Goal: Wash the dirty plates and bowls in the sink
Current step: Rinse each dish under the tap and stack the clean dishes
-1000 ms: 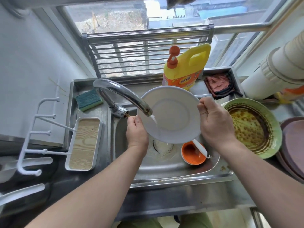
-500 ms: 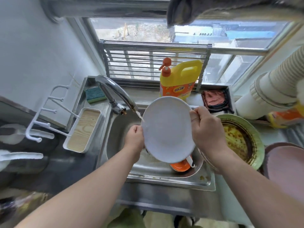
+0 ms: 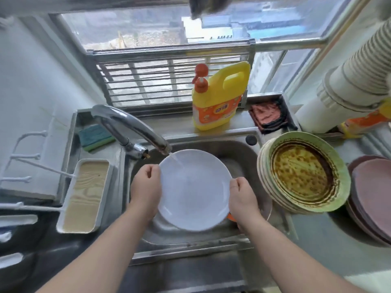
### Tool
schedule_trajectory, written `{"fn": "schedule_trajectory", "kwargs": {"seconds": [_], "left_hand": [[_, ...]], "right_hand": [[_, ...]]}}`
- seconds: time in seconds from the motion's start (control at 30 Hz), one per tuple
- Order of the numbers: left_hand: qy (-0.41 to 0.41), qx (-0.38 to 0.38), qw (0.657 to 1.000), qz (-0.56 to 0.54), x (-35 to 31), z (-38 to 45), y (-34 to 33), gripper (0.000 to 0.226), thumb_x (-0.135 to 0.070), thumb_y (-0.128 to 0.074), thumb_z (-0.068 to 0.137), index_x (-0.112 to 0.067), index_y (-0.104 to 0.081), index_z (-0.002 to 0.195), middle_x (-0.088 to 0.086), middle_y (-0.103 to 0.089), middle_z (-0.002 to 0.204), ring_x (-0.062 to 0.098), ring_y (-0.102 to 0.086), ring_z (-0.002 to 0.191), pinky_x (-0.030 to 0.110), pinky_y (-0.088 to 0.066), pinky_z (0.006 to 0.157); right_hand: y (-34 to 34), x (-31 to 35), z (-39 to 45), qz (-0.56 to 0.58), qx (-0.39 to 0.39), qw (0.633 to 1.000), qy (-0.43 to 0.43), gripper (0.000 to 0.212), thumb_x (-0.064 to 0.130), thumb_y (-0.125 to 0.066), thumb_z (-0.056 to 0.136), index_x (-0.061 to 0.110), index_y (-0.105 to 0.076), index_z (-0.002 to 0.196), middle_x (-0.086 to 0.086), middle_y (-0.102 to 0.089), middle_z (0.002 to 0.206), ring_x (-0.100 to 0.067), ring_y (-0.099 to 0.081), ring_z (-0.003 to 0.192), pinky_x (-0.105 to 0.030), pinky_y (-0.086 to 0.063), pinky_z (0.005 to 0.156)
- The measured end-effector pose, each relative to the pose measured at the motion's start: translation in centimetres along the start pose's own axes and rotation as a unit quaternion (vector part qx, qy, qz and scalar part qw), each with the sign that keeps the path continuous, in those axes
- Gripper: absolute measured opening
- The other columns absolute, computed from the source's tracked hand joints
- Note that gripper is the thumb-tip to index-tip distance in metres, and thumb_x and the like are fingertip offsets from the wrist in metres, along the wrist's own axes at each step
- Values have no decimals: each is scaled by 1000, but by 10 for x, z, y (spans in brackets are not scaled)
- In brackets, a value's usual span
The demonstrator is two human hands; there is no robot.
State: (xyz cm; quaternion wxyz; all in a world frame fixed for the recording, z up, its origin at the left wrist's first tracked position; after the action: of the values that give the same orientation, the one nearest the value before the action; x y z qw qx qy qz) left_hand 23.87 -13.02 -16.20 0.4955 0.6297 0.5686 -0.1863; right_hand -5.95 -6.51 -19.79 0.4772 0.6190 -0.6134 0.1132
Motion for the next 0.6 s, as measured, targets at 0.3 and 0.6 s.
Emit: {"fn": "schedule_trajectory", "kwargs": {"seconds": [0.3,0.6], "left_hand": [[-161,-63,982,80,1,10,25,20,-42,-45,110,-36,-60,98,-4,-64,86,17,-59,80,37,-45,68],[-65,-110,991,-29,50,12,0,18,-37,-43,112,-34,-61,109,-6,-66,98,11,-61,87,35,-51,77]], "right_hand": [[-80,-9,40,-63,52,996,46,35,43,-38,111,17,-48,89,-8,-62,84,-34,-60,86,-49,-48,81],[-39,51,65,-107,-25,971,213,33,49,-41,109,21,-46,91,-1,-60,78,-33,-57,79,-45,-44,67]]}}
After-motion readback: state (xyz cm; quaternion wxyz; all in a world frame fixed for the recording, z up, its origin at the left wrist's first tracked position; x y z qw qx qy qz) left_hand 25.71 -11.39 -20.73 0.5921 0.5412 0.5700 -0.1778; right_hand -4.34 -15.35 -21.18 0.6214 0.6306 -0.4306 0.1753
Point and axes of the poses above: each hand's wrist, its own z-axis towards the middle knuckle, its own y-axis out of the back of the hand, x = y × z, the point moved 9 cm from there along z, towards the middle knuckle
